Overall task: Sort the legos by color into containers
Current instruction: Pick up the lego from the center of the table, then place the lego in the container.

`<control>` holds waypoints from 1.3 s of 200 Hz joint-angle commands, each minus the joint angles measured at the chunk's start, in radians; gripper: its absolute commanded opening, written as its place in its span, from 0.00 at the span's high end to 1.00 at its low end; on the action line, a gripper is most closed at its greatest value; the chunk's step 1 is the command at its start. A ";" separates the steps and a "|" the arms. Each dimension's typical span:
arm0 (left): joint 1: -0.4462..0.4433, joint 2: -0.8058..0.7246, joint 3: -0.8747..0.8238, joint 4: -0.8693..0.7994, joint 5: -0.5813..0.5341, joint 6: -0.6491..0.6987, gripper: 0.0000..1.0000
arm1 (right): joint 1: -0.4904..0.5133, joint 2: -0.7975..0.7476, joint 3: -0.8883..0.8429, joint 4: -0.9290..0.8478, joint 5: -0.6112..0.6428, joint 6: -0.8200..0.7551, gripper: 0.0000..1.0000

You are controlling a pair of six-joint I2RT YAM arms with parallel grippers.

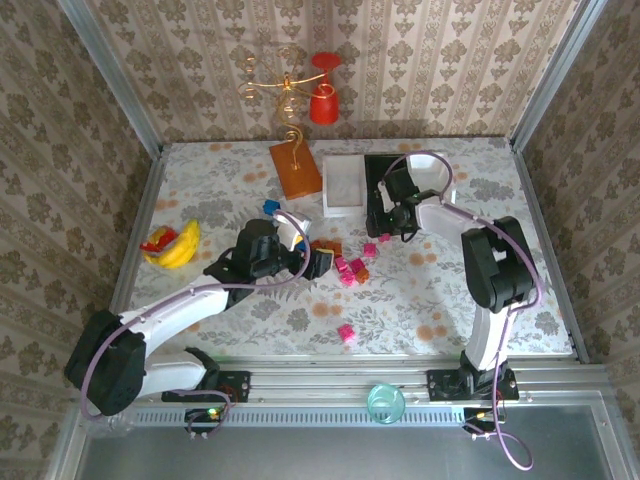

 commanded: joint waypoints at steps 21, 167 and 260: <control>-0.009 0.007 -0.003 0.001 -0.083 0.009 0.00 | 0.007 0.069 0.084 -0.111 -0.008 -0.052 0.41; -0.001 -0.002 -0.017 -0.024 -0.246 -0.028 0.00 | 0.010 -0.073 0.065 0.031 -0.198 0.054 0.67; 0.092 -0.107 -0.080 -0.060 -0.278 -0.135 0.00 | 0.038 0.241 0.483 0.209 -0.155 0.250 0.63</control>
